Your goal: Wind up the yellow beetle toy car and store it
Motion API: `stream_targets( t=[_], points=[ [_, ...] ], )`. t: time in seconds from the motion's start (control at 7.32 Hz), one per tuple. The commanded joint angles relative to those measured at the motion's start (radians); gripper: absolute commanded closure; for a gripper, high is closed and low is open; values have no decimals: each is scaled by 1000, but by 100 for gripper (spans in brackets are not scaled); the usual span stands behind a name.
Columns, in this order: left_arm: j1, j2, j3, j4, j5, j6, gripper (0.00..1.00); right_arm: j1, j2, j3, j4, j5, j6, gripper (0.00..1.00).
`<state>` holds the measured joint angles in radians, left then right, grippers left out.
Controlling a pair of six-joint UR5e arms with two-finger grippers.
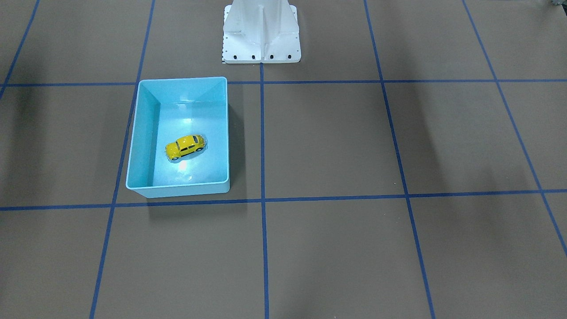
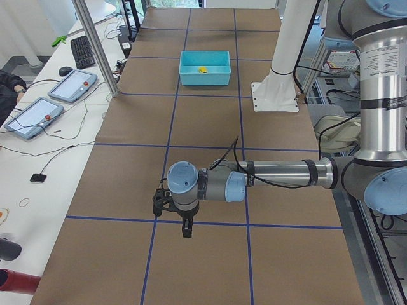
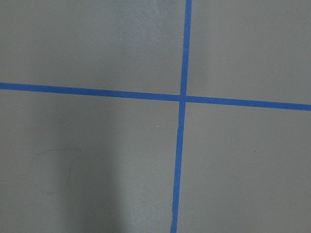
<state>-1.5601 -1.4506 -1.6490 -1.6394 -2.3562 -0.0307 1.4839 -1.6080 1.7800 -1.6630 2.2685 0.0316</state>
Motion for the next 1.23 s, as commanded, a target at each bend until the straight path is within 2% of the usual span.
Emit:
stream_targets(
  t=[0.0,1.09],
  points=[
    [0,-2,0,3,0,0,0,-1,-4,-52,-1,6,-1,0],
    [0,-5,0,-2,0,0,0,15,0,-47,-38,9,2,0]
  ],
)
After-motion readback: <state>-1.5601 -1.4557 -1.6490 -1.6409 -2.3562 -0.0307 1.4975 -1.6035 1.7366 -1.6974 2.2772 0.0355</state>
